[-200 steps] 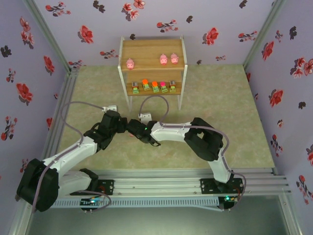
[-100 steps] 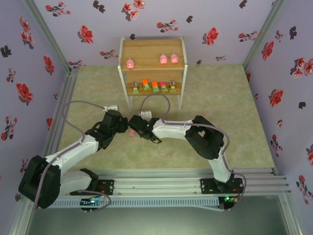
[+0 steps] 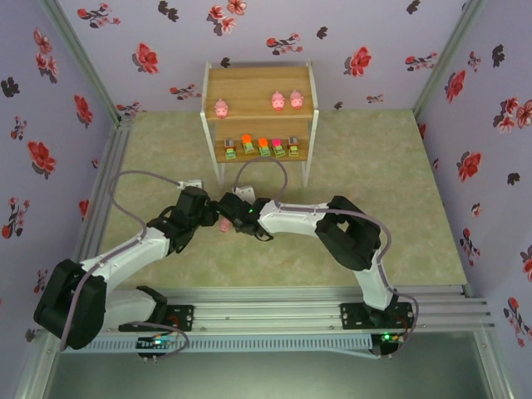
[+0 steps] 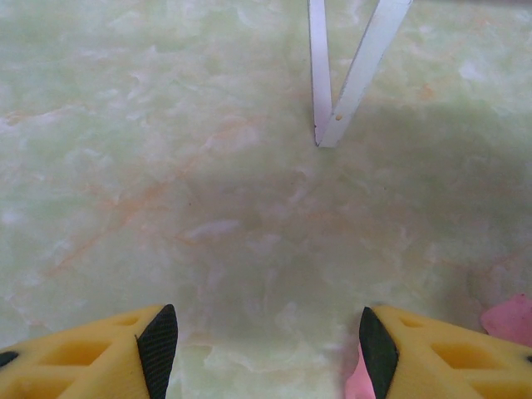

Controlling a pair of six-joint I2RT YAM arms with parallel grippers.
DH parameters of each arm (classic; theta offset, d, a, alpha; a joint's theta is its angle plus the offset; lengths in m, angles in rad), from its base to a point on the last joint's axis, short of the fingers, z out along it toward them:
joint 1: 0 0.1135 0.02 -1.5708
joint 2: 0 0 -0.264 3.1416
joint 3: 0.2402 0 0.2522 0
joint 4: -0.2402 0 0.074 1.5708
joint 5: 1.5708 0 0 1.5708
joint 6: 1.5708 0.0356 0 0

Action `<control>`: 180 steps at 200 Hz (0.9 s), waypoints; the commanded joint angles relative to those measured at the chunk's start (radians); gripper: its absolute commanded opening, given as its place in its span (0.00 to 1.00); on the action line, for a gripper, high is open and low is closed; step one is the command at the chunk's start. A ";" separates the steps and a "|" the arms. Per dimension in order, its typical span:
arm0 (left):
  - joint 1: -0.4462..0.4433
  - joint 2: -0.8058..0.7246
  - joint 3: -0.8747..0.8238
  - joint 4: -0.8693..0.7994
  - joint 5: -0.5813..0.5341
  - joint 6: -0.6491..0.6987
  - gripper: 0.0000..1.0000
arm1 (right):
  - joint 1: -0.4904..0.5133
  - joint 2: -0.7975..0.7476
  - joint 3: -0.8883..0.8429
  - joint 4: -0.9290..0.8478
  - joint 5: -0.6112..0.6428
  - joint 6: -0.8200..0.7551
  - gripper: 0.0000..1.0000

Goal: Place and organize the plastic toys onto the shelf

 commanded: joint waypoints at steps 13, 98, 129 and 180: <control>0.009 0.001 0.032 -0.001 0.004 -0.010 0.64 | -0.004 0.012 0.017 -0.011 -0.003 -0.008 0.25; 0.009 -0.004 0.035 -0.008 0.005 -0.009 0.64 | -0.005 0.027 0.001 -0.029 0.004 0.014 0.25; 0.009 -0.003 0.034 -0.008 0.003 -0.009 0.64 | -0.007 0.035 0.014 -0.042 0.007 0.013 0.25; 0.010 0.005 0.035 -0.005 0.007 -0.011 0.64 | -0.016 0.037 0.017 -0.042 0.007 0.014 0.17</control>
